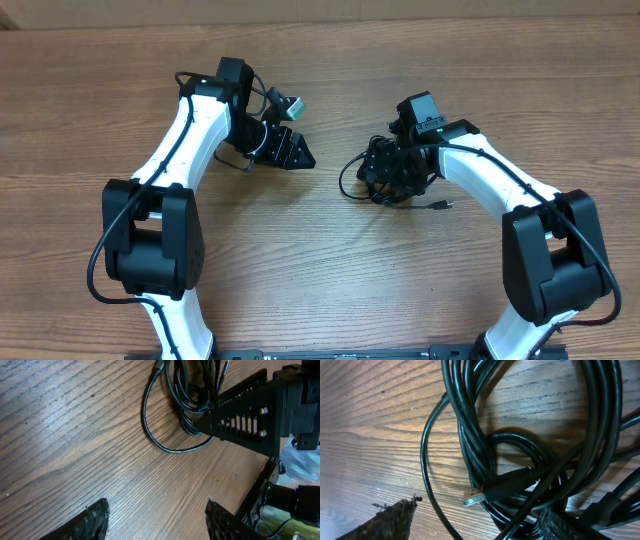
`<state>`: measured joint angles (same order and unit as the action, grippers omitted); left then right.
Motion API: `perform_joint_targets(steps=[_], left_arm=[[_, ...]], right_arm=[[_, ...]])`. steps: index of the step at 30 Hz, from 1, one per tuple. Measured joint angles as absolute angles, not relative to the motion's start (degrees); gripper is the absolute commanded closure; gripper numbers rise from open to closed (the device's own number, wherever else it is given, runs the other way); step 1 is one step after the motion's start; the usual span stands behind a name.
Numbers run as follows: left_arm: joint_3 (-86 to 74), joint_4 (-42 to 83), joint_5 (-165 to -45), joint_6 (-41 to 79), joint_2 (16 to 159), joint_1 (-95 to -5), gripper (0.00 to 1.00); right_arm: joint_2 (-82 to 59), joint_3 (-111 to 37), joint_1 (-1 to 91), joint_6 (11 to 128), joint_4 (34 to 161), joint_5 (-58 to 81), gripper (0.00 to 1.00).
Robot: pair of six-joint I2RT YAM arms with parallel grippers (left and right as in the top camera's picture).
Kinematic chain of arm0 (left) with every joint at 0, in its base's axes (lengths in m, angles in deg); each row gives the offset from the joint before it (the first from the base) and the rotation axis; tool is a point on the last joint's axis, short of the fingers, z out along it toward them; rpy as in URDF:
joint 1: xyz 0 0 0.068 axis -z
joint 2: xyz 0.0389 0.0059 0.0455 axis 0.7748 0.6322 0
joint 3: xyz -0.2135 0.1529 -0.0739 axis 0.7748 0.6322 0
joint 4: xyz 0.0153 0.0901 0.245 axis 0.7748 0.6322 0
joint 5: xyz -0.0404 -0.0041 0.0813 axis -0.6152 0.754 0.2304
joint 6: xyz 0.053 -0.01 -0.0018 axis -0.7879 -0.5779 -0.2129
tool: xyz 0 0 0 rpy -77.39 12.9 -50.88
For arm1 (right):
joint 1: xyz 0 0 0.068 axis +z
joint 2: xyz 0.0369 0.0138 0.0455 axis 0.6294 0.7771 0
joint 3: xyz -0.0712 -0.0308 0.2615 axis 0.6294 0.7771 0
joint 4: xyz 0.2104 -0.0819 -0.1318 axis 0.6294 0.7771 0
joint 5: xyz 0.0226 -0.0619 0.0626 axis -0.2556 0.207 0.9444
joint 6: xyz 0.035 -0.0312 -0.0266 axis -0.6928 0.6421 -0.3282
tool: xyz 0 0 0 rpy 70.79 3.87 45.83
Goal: Untangle cables
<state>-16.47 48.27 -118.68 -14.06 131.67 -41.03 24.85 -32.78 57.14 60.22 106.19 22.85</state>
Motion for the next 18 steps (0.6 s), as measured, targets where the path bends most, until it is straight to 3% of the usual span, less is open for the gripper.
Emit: perform_joint_targets(steps=[7,13,18], left_arm=[[-16.5,48.2,-118.2,-14.1,131.7,-41.0,0.38],[-16.5,48.3,-117.6,-14.1,131.7,-41.0,0.38],[-16.5,48.3,-117.5,-14.1,131.7,-41.0,0.39]], right_arm=[[24.9,-32.9,55.4,59.4,112.2,23.4,0.18],[24.9,-34.6,49.3,59.4,119.1,23.8,0.0],[24.9,-34.9,48.6,59.4,118.1,24.4,0.0]])
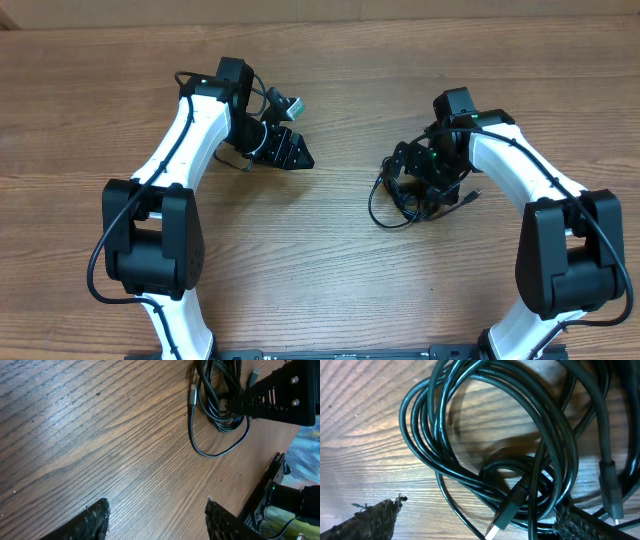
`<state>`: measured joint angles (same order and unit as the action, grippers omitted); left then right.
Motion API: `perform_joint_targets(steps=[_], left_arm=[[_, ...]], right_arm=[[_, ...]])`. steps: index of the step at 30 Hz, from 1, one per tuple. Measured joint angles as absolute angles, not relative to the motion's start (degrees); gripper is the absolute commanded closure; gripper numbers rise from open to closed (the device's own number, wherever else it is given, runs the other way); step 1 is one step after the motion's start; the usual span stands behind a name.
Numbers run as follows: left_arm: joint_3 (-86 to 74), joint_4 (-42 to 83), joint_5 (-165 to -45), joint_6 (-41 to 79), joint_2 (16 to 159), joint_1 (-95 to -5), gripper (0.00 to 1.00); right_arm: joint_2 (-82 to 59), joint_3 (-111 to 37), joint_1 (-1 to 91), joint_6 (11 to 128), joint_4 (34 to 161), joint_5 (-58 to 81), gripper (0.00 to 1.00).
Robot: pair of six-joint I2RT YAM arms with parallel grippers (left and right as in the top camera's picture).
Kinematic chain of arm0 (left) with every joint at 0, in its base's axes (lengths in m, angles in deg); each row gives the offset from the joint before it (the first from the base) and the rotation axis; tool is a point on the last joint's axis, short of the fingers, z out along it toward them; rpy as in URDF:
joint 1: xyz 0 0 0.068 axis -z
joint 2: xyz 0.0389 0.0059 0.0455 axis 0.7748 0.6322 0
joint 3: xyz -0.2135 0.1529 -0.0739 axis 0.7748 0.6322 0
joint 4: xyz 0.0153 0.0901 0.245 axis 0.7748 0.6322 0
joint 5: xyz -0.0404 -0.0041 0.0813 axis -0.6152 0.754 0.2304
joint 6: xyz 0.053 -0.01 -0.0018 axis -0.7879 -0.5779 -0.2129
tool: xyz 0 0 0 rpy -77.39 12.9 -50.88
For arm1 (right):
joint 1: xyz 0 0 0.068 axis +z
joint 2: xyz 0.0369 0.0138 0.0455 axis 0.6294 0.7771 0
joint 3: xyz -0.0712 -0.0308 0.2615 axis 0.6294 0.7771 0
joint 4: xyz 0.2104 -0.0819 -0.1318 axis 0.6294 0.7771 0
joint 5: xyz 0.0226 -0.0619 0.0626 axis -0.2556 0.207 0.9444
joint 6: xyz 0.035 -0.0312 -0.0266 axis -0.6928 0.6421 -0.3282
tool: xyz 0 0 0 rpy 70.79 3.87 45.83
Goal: Untangle cables
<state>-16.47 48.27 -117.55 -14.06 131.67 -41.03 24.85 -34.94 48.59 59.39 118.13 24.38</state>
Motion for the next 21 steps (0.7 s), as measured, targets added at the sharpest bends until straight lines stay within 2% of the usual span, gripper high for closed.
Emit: perform_joint_targets(steps=[5,12,21], left_arm=[[-16.5,48.3,-117.5,-14.1,131.7,-41.0,0.38],[-16.5,48.8,-117.5,-14.1,131.7,-41.0,0.39],[-16.5,49.2,-117.5,-14.0,131.7,-41.0,0.39]], right_arm=[[24.9,-35.2,48.6,61.4,118.2,25.2,0.0],[25.0,-45.5,48.5,65.4,128.4,25.8,0.0],[25.0,-47.2,48.4,65.1,129.4,18.0,0.0]])
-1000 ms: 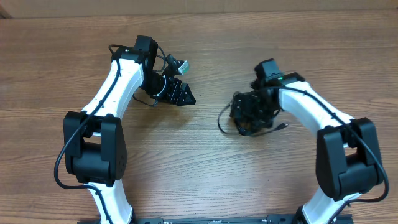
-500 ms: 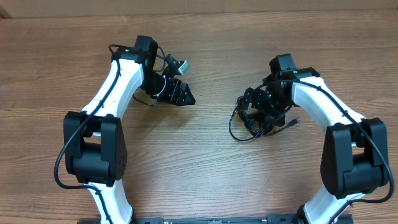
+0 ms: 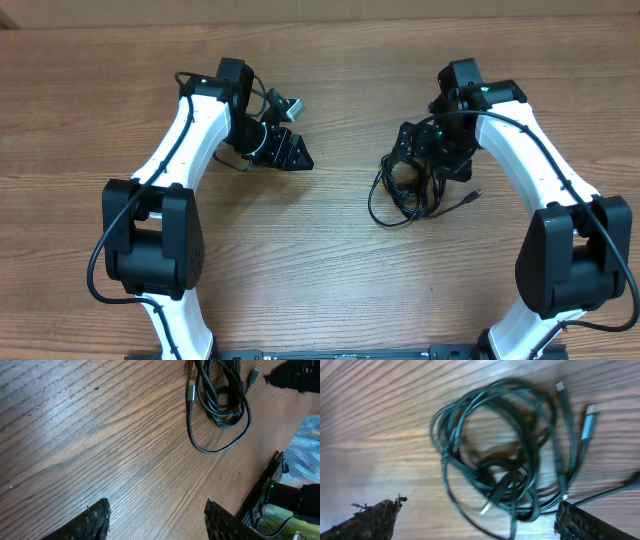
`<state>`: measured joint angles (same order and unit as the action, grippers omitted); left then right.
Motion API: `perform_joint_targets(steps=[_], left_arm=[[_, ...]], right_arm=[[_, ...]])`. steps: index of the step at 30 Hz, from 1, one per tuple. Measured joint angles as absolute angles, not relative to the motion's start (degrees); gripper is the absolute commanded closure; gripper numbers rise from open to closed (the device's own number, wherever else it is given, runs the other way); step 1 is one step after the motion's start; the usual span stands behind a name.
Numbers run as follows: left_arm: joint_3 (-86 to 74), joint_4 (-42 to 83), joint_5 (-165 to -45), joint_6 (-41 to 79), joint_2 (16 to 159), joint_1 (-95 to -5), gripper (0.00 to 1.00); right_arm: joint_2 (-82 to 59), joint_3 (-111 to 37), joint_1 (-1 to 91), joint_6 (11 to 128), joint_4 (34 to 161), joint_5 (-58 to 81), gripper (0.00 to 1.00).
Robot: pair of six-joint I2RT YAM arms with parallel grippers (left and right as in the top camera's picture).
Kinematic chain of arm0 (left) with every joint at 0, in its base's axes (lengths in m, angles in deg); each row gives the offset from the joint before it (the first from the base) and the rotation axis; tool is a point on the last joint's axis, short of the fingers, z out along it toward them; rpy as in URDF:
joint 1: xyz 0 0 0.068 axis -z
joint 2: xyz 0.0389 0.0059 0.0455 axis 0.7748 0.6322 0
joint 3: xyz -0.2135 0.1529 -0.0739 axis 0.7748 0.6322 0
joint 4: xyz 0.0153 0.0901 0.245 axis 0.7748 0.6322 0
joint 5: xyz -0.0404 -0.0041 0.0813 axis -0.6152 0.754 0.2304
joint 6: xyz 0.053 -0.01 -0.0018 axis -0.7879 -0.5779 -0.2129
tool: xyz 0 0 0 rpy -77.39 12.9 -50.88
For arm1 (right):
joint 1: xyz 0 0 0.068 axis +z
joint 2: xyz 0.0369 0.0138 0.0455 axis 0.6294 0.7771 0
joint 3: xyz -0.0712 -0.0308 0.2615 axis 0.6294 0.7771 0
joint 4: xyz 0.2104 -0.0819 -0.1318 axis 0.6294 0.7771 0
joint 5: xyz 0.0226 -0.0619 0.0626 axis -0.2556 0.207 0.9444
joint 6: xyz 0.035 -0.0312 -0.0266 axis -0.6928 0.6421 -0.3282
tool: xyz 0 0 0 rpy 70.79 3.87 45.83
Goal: Untangle cables
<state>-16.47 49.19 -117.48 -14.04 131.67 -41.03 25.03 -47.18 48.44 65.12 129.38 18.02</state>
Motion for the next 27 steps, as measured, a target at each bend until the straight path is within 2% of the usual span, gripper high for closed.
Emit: perform_joint_targets(steps=[11,17,24,25,26,27], left_arm=[[-16.5,49.2,-117.4,-14.1,131.7,-41.0,0.39],[-16.5,49.1,-117.4,-14.1,131.7,-41.0,0.38],[-16.5,48.9,-117.4,-14.1,131.7,-41.0,0.39],[-16.5,48.9,-117.4,-14.1,131.7,-41.0,0.39],[-16.5,48.9,-117.4,-14.1,131.7,-41.0,0.39],[-16.5,48.9,-117.4,-14.1,131.7,-41.0,0.39]], right_arm=[[25.0,-35.8,48.4,63.6,119.4,15.3,0.01],[25.0,-33.0,48.4,62.2,115.0,16.1,0.16],[24.9,-30.1,48.4,61.8,113.3,16.3,0.46],[24.9,-29.7,48.4,61.9,113.2,16.3,0.48],[24.9,-28.8,48.4,61.8,112.0,16.3,0.56],[24.9,-28.5,48.4,61.8,111.6,16.3,0.59]])
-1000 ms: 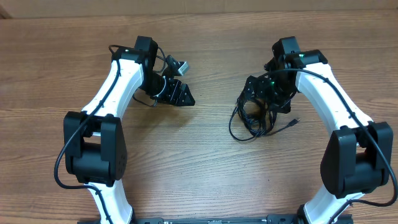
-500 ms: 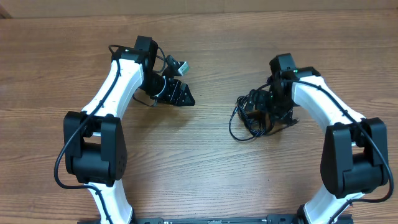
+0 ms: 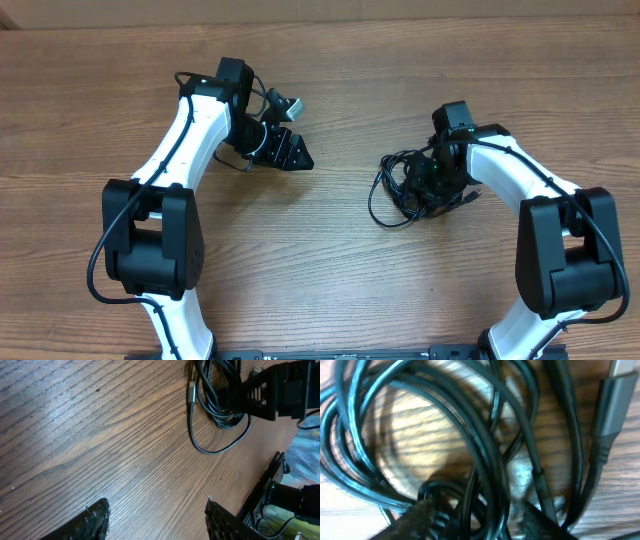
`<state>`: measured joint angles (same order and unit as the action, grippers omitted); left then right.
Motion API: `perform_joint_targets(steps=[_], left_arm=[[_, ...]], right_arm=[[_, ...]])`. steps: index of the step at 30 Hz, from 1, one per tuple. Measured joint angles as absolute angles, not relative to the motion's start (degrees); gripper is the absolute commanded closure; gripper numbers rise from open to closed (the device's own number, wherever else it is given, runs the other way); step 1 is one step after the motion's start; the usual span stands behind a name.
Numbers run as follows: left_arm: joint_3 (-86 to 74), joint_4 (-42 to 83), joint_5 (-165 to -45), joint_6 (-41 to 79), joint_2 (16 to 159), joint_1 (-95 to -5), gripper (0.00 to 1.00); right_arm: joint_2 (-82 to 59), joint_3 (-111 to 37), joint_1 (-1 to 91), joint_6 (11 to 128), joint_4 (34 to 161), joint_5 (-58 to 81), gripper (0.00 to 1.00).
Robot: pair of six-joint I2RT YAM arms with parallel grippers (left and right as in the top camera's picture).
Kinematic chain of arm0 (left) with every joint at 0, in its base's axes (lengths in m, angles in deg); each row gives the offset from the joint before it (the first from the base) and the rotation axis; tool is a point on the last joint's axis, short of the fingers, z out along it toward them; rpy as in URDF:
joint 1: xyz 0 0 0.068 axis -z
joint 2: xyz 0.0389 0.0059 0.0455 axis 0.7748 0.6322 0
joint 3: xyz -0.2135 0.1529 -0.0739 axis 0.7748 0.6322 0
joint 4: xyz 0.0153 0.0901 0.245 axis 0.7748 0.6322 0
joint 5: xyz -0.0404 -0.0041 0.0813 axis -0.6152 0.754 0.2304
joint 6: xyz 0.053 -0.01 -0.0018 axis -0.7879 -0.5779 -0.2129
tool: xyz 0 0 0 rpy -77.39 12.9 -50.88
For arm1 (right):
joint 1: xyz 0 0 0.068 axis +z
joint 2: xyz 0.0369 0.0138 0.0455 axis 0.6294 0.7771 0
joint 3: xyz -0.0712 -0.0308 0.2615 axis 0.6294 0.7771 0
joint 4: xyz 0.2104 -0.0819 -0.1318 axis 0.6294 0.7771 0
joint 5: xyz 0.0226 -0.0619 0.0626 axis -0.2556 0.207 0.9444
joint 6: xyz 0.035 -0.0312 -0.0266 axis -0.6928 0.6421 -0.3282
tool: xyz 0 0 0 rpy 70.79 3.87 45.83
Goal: Untangle cables
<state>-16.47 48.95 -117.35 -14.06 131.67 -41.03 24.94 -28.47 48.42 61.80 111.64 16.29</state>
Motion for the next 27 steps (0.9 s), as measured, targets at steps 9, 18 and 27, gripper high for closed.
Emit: perform_joint_targets(steps=[9,18,27], left_arm=[[-16.5,48.9,-117.4,-14.0,131.7,-41.0,0.43],[-16.5,52.2,-117.6,-14.4,131.7,-41.0,0.69],[-16.5,54.9,-129.2,-20.2,131.7,-42.6,0.48]], right_arm=[[24.9,-27.4,48.1,62.1,110.5,16.7,0.96],[24.9,-34.2,48.1,74.7,113.4,17.1,0.96],[24.9,-38.8,48.1,83.2,113.0,24.3,0.96]])
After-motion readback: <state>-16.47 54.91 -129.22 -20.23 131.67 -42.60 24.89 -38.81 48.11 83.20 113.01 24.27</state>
